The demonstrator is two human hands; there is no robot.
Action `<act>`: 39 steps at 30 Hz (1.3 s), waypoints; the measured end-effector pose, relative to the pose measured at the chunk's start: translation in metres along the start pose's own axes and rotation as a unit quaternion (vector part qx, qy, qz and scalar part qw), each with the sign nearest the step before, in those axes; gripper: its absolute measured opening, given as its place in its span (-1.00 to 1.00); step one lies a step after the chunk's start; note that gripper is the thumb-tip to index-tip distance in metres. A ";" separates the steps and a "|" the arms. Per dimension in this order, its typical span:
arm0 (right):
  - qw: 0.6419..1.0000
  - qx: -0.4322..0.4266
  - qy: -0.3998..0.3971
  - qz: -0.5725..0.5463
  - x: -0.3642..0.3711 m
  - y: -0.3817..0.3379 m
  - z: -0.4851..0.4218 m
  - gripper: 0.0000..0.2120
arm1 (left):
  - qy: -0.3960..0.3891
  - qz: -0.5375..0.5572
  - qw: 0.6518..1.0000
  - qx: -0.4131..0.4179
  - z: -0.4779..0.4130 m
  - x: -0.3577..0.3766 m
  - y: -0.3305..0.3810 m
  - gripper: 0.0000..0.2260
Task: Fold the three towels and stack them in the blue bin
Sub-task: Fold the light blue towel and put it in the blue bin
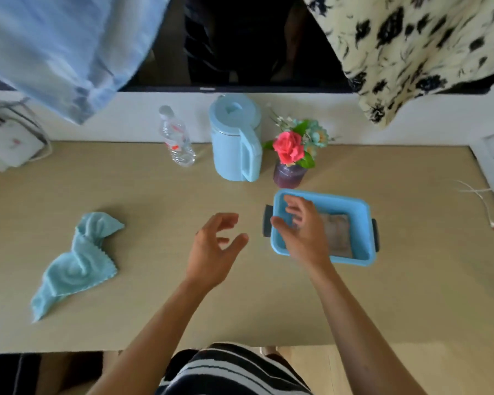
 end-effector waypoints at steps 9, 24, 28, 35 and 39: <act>0.996 -0.057 -0.062 -0.016 0.123 -0.058 0.043 -0.50 | 0.077 -0.005 0.997 -0.016 0.036 -0.100 -0.050 -0.72; 0.985 -0.076 -0.150 0.036 0.238 -0.092 0.077 -0.57 | 0.087 -0.337 0.911 -0.221 -0.004 -0.216 -0.211 -0.47; 0.984 -0.070 -0.155 0.053 0.243 -0.089 0.086 -0.61 | 0.059 -0.335 0.906 -0.252 -0.027 -0.232 -0.223 -0.38; 0.988 -0.048 -0.127 0.077 0.233 -0.084 0.083 -0.61 | 0.156 -0.219 0.954 -0.134 -0.041 -0.251 -0.205 -0.67; 0.986 -0.079 -0.125 0.078 0.231 -0.100 0.071 -0.57 | 0.118 -0.088 0.986 -0.077 -0.036 -0.258 -0.164 -0.88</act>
Point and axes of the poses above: each hand's wrist, its own z-axis away from the middle knuckle, its own x-axis out of the palm, y = z × x, the point moved 2 cm from there along -z, towards the middle knuckle
